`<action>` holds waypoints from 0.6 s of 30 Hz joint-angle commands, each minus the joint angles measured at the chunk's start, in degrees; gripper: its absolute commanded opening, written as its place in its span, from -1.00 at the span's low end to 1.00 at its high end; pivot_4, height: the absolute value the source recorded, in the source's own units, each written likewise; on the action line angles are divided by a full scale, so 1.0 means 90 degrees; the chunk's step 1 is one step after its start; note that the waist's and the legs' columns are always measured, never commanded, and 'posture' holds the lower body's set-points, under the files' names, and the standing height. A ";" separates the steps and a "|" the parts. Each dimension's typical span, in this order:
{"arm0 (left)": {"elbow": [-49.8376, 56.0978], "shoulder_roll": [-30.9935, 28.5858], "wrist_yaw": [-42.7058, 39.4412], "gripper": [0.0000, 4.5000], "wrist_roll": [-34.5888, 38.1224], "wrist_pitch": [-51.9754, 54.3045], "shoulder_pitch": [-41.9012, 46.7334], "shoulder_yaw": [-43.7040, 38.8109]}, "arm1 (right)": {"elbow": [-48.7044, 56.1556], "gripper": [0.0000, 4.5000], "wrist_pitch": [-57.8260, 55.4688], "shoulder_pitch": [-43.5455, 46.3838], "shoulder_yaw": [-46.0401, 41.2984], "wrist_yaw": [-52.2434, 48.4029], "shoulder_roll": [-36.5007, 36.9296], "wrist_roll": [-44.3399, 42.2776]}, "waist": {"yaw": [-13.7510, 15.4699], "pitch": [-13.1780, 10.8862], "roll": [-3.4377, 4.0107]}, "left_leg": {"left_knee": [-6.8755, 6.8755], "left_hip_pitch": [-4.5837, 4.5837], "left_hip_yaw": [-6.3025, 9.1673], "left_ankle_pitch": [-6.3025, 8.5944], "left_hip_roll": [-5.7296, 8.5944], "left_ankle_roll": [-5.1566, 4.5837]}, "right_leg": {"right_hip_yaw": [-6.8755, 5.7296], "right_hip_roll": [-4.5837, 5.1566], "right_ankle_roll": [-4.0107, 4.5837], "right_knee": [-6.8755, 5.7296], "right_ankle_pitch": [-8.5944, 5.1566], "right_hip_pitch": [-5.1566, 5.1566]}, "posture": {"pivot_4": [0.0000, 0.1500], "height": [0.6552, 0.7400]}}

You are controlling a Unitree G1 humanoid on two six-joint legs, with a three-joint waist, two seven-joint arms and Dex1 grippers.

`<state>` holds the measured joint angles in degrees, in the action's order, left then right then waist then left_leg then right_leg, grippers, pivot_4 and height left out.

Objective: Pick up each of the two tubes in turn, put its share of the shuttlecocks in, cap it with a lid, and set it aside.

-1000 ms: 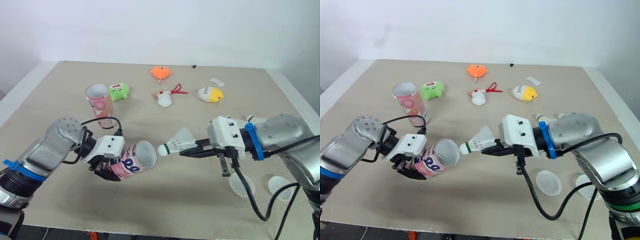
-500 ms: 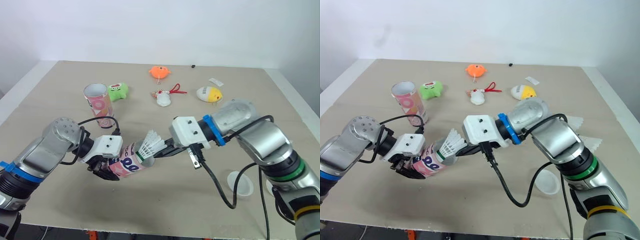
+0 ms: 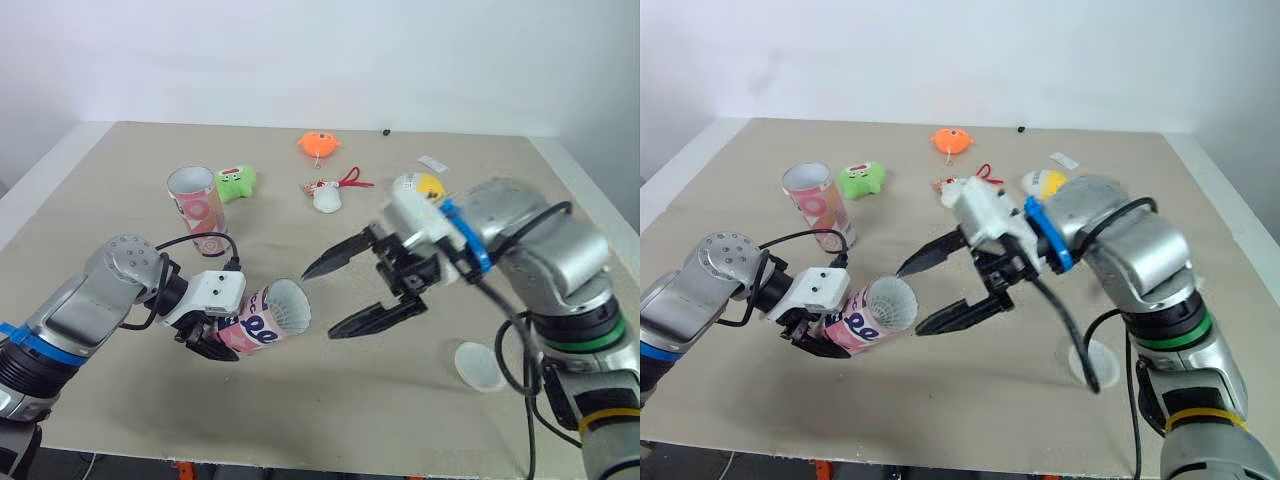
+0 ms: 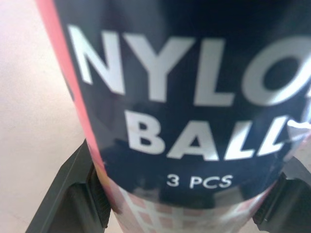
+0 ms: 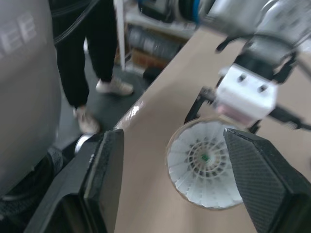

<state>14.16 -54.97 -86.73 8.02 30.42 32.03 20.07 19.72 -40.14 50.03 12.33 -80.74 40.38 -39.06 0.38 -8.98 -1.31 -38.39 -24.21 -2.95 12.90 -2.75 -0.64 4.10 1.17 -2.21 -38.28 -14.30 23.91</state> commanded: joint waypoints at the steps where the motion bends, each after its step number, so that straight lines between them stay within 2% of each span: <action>1: 0.0048 -0.0050 0.0048 0.37 -0.0021 0.0099 -0.0086 0.0078 | 0.0056 0.48 -0.0411 -0.0135 -0.0343 0.0795 -0.0066 -0.0070 | -0.0004 0.0000 0.0000 | 0.0000 0.0000 -0.0001 0.0000 -0.0001 0.0000 | 0.0000 -0.0001 0.0000 0.0000 0.0000 0.0001 | 1.00 0.82; 3: 0.0047 -0.0055 0.0038 0.37 -0.0023 0.0103 -0.0073 0.0083 | 0.0106 0.19 -0.0406 -0.0221 -0.0231 0.0971 -0.0130 0.0008 | -0.0003 0.0000 0.0000 | 0.0000 0.0000 0.0001 0.0000 -0.0002 0.0000 | -0.0001 -0.0004 0.0000 -0.0001 -0.0001 0.0002 | 1.00 0.82; 4: 0.0044 -0.0054 0.0035 0.37 -0.0025 0.0105 -0.0062 0.0087 | 0.0124 0.12 -0.0418 -0.0246 -0.0199 0.1034 -0.0168 0.0008 | -0.0003 0.0000 0.0000 | 0.0000 0.0000 0.0000 0.0000 -0.0002 0.0000 | 0.0000 -0.0004 0.0000 0.0000 -0.0001 0.0002 | 1.00 0.82; 5: 0.0034 -0.0045 0.0026 0.37 -0.0029 0.0112 -0.0032 0.0094 | 0.0147 -0.11 -0.0419 -0.0282 -0.0124 0.1066 -0.0227 0.0023 | -0.0005 0.0000 0.0000 | 0.0000 0.0000 -0.0002 0.0000 -0.0002 0.0000 | 0.0002 -0.0003 -0.0001 0.0000 -0.0001 0.0004 | 1.00 0.82; 6: 0.0027 -0.0037 0.0023 0.37 -0.0033 0.0114 -0.0009 0.0097 | 0.0126 -0.24 -0.0398 -0.0308 -0.0012 0.1082 -0.0290 0.0084 | -0.0006 0.0000 0.0000 | 0.0001 -0.0001 -0.0004 0.0000 -0.0002 0.0000 | 0.0003 -0.0003 -0.0001 0.0000 0.0000 0.0005 | 1.00 0.82; 9: 0.0014 -0.0028 0.0030 0.37 -0.0047 0.0103 0.0009 0.0097 | -0.0033 -0.95 -0.0345 -0.0301 0.0298 0.1072 -0.0414 0.0286 | -0.0006 0.0000 0.0000 | 0.0002 -0.0002 0.0000 0.0000 -0.0002 0.0000 | 0.0002 -0.0006 -0.0001 -0.0001 -0.0001 0.0005 | 1.00 0.82; 14: -0.0062 -0.0010 0.0037 0.37 -0.0083 0.0056 0.0018 0.0126 | -0.0264 -0.95 -0.0305 -0.0101 0.0706 0.0747 -0.0580 0.0416 | -0.0006 0.0000 0.0000 | 0.0001 -0.0005 0.0000 0.0000 -0.0001 0.0000 | 0.0003 -0.0006 -0.0001 0.0000 -0.0001 0.0006 | 1.00 0.82; 18: -0.0082 0.0002 0.0040 0.37 -0.0097 0.0023 0.0029 0.0129 | -0.0777 -0.95 -0.0243 0.0290 0.1317 0.0767 -0.0883 0.1002 | -0.0009 0.0000 0.0001 | 0.0001 -0.0003 -0.0001 -0.0001 -0.0008 0.0000 | 0.0002 -0.0013 -0.0003 -0.0001 -0.0001 0.0010 | 1.00 0.82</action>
<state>14.02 -55.10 -86.86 7.86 31.07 32.36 20.21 13.82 -43.45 50.74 23.03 -73.63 33.07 -32.12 0.30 -8.98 -1.30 -38.39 -24.25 -2.96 12.89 -2.84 -0.64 4.11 1.03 -2.25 -38.29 -14.32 24.00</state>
